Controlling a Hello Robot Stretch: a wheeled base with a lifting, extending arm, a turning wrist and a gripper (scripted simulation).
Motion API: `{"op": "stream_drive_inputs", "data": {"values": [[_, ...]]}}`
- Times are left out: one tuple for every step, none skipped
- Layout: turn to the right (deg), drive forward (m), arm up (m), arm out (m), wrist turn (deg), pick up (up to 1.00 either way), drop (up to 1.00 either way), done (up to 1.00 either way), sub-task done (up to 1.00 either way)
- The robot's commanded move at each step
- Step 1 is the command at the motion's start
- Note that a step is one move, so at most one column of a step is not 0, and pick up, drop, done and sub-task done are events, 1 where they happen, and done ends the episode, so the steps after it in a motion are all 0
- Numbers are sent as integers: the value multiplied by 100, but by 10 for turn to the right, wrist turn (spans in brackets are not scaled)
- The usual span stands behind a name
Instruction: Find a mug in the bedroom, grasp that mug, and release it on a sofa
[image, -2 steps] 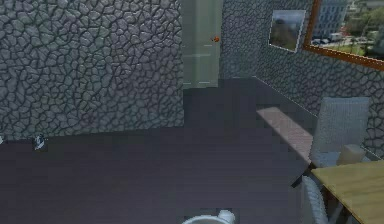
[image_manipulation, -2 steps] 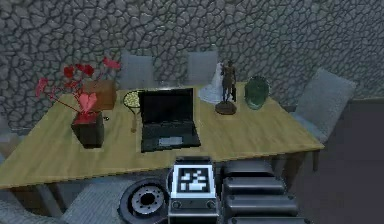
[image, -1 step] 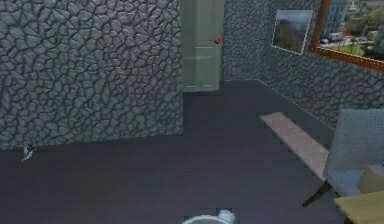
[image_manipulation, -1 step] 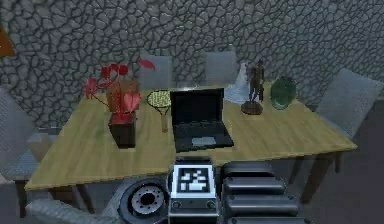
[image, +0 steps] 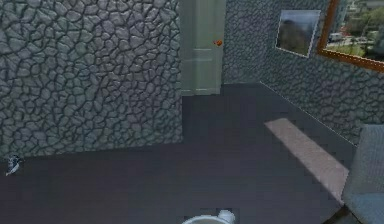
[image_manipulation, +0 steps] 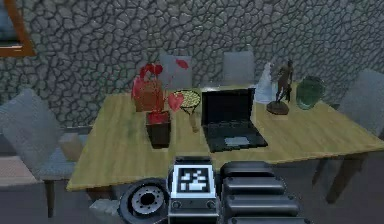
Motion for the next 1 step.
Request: {"op": "stream_drive_inputs", "data": {"values": [[-450, 0, 0, 0, 0, 0, 0, 0, 0]]}}
